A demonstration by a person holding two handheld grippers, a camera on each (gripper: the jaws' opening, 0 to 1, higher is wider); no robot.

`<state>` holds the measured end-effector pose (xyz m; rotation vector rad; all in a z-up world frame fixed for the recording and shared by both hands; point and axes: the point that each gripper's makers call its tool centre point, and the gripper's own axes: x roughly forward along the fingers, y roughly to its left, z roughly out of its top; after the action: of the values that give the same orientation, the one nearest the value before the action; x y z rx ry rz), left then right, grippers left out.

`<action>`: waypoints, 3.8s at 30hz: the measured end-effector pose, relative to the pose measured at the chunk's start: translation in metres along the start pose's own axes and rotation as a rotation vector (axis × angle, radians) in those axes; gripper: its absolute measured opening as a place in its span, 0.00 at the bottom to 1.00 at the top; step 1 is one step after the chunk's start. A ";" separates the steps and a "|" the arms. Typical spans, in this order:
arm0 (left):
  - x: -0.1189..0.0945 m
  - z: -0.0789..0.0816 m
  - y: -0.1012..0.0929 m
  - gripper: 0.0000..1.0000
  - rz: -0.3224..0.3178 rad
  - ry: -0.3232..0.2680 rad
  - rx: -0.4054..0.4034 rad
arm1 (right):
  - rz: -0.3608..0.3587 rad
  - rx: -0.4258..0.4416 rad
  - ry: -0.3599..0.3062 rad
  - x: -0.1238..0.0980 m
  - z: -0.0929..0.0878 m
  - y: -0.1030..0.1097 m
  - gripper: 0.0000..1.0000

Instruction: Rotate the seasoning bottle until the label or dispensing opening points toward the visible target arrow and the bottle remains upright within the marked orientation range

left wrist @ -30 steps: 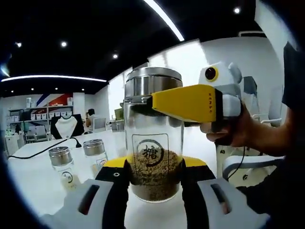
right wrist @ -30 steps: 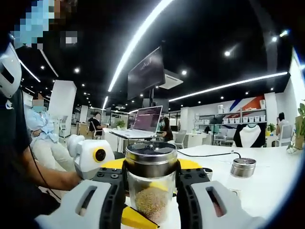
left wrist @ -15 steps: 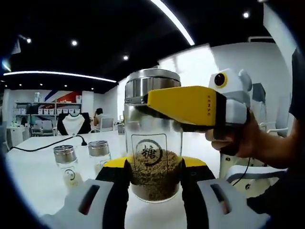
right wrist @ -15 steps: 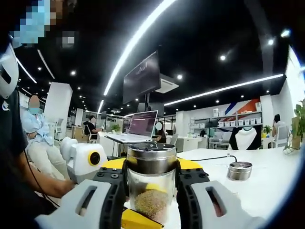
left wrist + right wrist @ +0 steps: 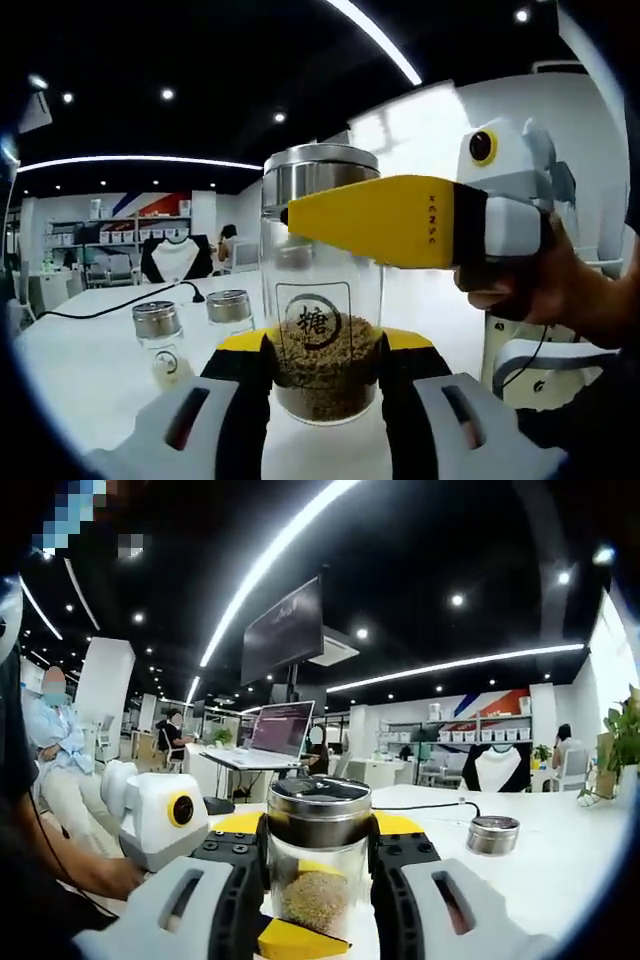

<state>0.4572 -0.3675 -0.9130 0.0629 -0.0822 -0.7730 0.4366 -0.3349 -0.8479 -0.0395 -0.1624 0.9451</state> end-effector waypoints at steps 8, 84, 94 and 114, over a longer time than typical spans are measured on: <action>0.001 -0.007 0.005 0.44 0.039 0.023 0.025 | -0.062 0.020 0.031 0.004 -0.008 -0.006 0.38; 0.001 -0.008 -0.017 0.45 -0.190 0.021 -0.035 | 0.099 0.042 -0.050 -0.011 0.007 0.005 0.37; -0.002 -0.005 -0.027 0.45 -0.263 0.004 -0.040 | 0.159 0.053 -0.075 -0.015 0.010 0.013 0.37; -0.007 0.004 -0.043 0.45 -0.345 -0.029 -0.068 | 0.259 0.133 -0.144 -0.027 0.018 0.016 0.38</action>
<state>0.4224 -0.3932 -0.9132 0.0009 -0.0732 -1.1214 0.4059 -0.3482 -0.8355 0.1338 -0.2304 1.2166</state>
